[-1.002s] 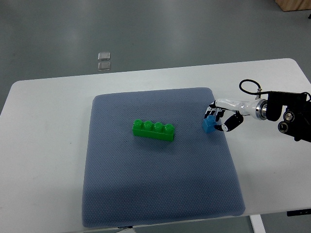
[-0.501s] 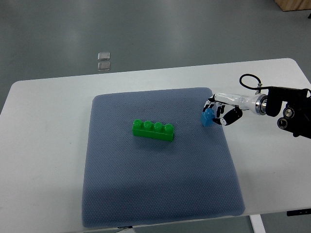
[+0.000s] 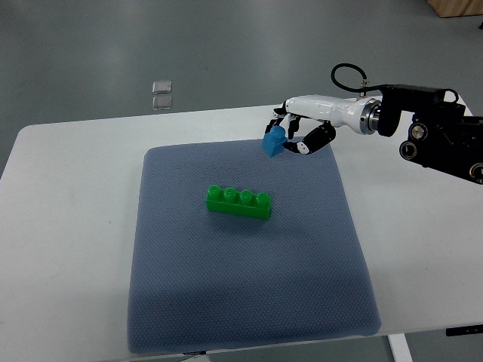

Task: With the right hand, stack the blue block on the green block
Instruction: 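Lift the blue block and carry it over the green block, then lower the blue block onto the green block's studs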

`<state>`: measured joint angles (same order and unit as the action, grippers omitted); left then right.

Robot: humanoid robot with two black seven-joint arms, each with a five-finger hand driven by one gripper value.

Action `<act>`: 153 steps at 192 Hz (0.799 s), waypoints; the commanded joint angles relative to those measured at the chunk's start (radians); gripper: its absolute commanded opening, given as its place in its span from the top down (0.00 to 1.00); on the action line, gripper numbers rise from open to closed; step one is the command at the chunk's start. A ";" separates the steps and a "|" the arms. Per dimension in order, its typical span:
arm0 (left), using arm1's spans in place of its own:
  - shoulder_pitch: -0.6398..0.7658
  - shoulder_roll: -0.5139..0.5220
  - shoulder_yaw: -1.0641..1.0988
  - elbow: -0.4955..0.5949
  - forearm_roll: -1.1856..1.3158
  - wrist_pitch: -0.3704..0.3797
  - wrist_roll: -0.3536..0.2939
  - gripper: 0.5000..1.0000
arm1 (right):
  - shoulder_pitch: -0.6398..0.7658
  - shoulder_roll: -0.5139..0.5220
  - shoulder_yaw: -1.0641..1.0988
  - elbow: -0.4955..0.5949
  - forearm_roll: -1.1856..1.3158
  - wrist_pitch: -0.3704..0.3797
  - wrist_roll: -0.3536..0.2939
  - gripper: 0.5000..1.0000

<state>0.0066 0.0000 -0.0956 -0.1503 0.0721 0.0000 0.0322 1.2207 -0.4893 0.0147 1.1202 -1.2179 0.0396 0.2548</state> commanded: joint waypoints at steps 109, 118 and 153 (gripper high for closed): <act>0.000 0.000 0.000 0.000 0.000 0.000 0.000 0.00 | 0.022 0.110 -0.084 -0.036 -0.135 0.000 0.147 1.00; 0.000 0.000 0.000 0.000 0.000 0.000 0.000 0.00 | 0.022 0.117 -0.084 -0.042 -0.141 -0.001 0.146 1.00; 0.001 0.000 0.000 0.000 0.000 0.000 0.000 0.00 | 0.022 0.136 -0.093 -0.059 -0.150 0.002 0.147 1.00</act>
<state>0.0069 0.0000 -0.0956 -0.1503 0.0721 0.0000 0.0322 1.2424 -0.3637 -0.0701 1.0705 -1.3657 0.0396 0.4018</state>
